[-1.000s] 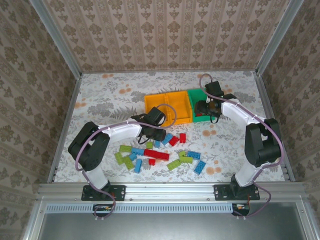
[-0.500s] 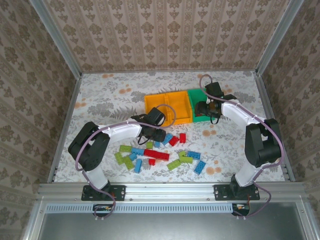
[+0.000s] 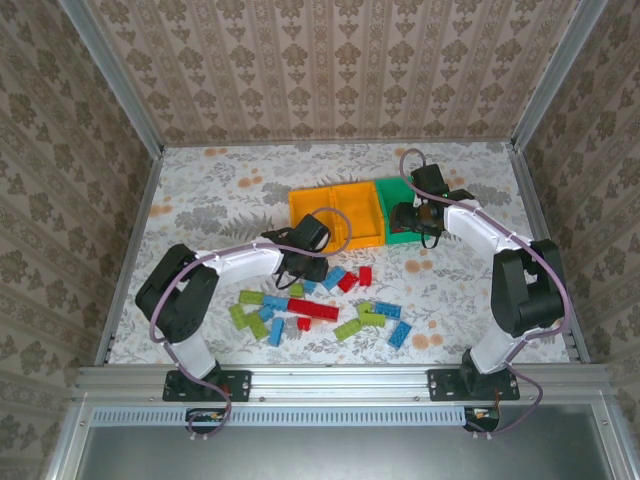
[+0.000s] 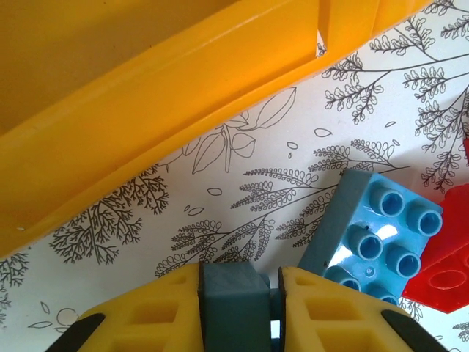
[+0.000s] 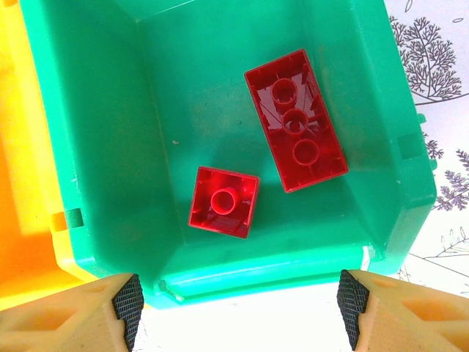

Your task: Sort the legos into containers by color

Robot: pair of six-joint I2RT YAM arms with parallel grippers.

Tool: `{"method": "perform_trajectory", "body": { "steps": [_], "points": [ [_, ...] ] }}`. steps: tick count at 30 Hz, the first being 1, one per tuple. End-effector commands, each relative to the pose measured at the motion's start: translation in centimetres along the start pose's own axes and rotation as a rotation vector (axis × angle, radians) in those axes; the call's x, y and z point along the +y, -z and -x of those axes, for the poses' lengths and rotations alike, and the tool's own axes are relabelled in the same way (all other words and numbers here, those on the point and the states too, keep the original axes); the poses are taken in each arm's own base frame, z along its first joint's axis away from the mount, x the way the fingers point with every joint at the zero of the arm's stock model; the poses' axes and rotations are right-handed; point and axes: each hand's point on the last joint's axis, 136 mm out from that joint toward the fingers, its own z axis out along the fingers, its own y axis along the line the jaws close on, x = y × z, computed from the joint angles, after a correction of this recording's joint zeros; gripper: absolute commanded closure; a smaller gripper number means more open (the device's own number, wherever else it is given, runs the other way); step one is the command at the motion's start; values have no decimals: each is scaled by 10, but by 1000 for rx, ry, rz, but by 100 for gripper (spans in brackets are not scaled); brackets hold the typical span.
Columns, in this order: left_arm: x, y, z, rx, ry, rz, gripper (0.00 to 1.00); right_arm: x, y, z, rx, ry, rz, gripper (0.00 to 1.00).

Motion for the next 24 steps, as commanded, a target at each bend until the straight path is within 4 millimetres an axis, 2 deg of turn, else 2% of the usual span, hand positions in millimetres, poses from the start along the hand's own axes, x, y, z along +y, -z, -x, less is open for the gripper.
{"method": "perform_trajectory", "body": {
  "steps": [1, 10, 14, 19, 24],
  "points": [
    [-2, 20, 18, -59, -1, 1, 74, 0, 10, -2, -17, 11, 8, 26],
    [1, 65, 75, -217, -10, -8, 73, 2, 14, -20, -23, 25, 32, 26],
    [8, 77, 105, -288, 5, -22, 73, -2, 12, -30, -7, 20, 23, 27],
    [19, 74, 137, -324, 13, -10, 73, -3, 15, -36, -7, 20, 22, 27],
    [33, 55, 151, -306, 56, -4, 73, 2, 21, -42, -15, 34, 47, 27]
  ]
}}
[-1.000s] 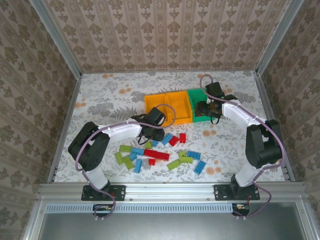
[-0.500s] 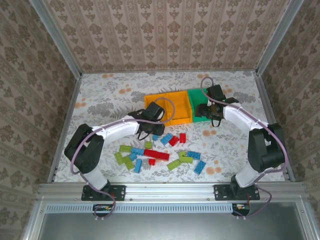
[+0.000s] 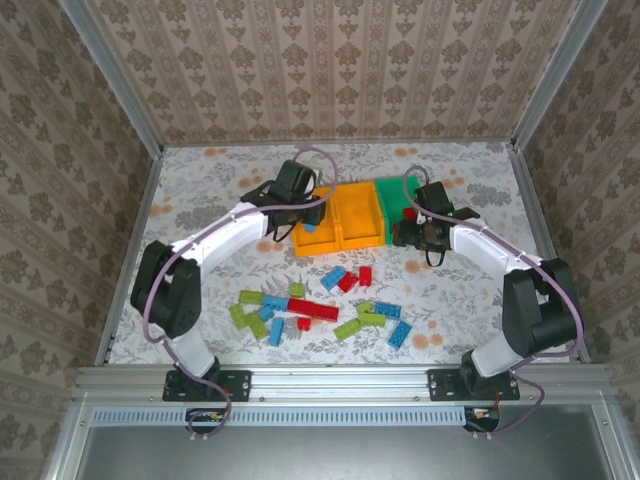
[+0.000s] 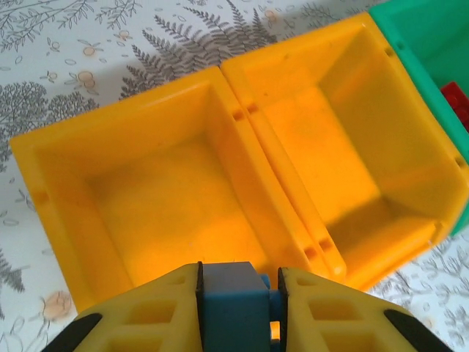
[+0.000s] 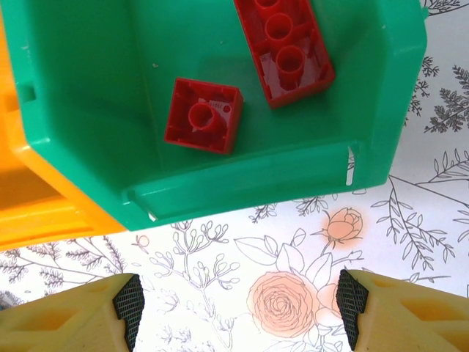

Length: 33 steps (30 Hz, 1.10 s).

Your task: Sort the legos into containers by color

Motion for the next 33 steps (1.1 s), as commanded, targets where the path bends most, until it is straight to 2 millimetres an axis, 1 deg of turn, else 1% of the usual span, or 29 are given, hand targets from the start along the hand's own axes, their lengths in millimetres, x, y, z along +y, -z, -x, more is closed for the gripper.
{"method": "perform_trajectory", "body": {
  "steps": [1, 8, 10, 15, 17, 22, 25, 33],
  "points": [
    [10, -17, 1, 25, 9, 3, 73, 10, 10, -3, -23, 15, 40, 27],
    [27, -31, 6, 5, 70, 28, 70, 19, 8, -32, 37, 17, 45, 27],
    [28, -35, 4, 5, 80, 34, 69, 28, 8, -38, 42, 6, 67, 27],
    [31, -39, 0, -7, 121, 37, 62, 58, 7, -53, 68, -1, 124, 27],
    [29, -37, 1, -23, 128, 31, 59, 67, 5, -59, 85, 2, 133, 27],
    [28, -29, 3, -61, 127, 38, 50, 82, -1, -71, 115, 0, 155, 28],
    [26, -24, 1, -78, 113, 38, 42, 92, -2, -75, 124, 14, 164, 28],
    [23, -14, -7, -95, 59, 57, 24, 106, -12, -84, 161, 33, 150, 28]
  ]
}}
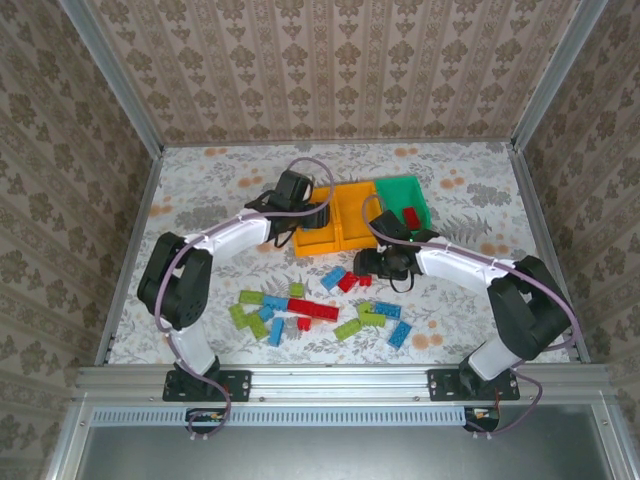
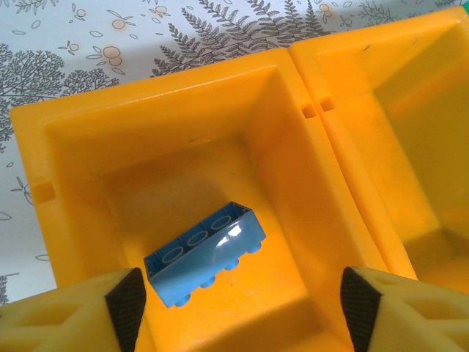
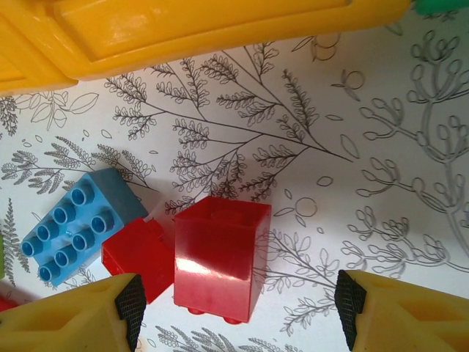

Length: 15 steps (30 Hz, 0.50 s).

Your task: Sort the legos into containers by color

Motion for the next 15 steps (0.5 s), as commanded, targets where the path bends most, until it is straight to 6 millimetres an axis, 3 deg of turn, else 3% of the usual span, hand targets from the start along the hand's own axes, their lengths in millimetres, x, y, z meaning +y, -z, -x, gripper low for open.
{"method": "perform_trajectory", "body": {
  "steps": [1, 6, 15],
  "points": [
    [1, 14, 10, -58, -25, 12, 22, 11, -1, 4, 2, -16, 10, 28],
    [0, 19, 7, -71, -41, 3, 17, 14, -9, 1, 20, -10, -4, 28],
    [3, 22, 0, -70, -43, 10, 14, -1, -19, -4, 38, -17, -82, 35]
  ]
}}
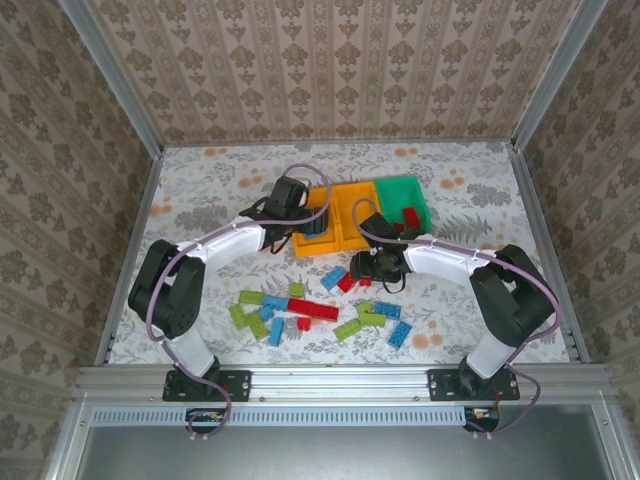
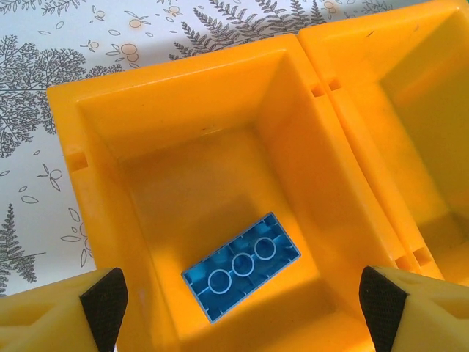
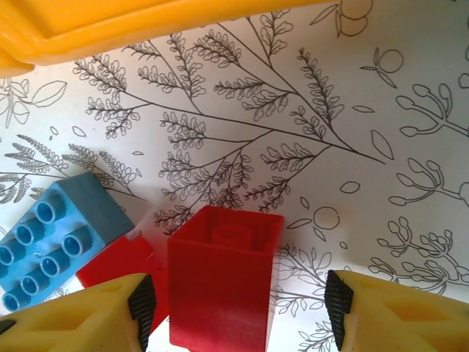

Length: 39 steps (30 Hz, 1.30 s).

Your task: Sort the legos into containers by color

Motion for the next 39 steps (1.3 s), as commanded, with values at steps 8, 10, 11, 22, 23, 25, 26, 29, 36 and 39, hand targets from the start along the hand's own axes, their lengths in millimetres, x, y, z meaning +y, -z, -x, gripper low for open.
{"method": "perform_trajectory", "body": {
  "steps": [8, 10, 11, 22, 23, 25, 26, 29, 36, 39],
  "points": [
    [-4, 11, 5, -40, -21, -4, 14, -8, -5, 3, -2, -14, -62, 42],
    [-4, 11, 4, -40, -21, -4, 14, -11, -5, 3, -2, -13, -77, 48],
    [-4, 11, 4, -40, -21, -3, 14, -12, -5, 3, 0, -11, -83, 51],
    [-5, 17, 1, -45, -44, 5, 14, -25, 33, 26, -108, -13, -89, 74],
    [-6, 18, 0, -45, -56, 3, 14, -29, 39, 32, -130, -28, -83, 74],
    [-11, 20, 0, -49, -85, -8, 14, -39, 52, 47, -175, -56, -72, 75],
    [-15, 20, -2, -49, -108, -23, 14, -45, 60, 56, -200, -74, -68, 75],
    [-34, 24, -8, -49, -202, -82, 13, -63, 81, 85, -268, -98, -78, 75],
    [-85, 29, -42, 28, -418, -266, 14, -96, 84, 148, -309, -97, -158, 75],
    [-99, 32, -60, 73, -480, -323, 16, -105, 73, 168, -304, -97, -187, 74]
  ]
}}
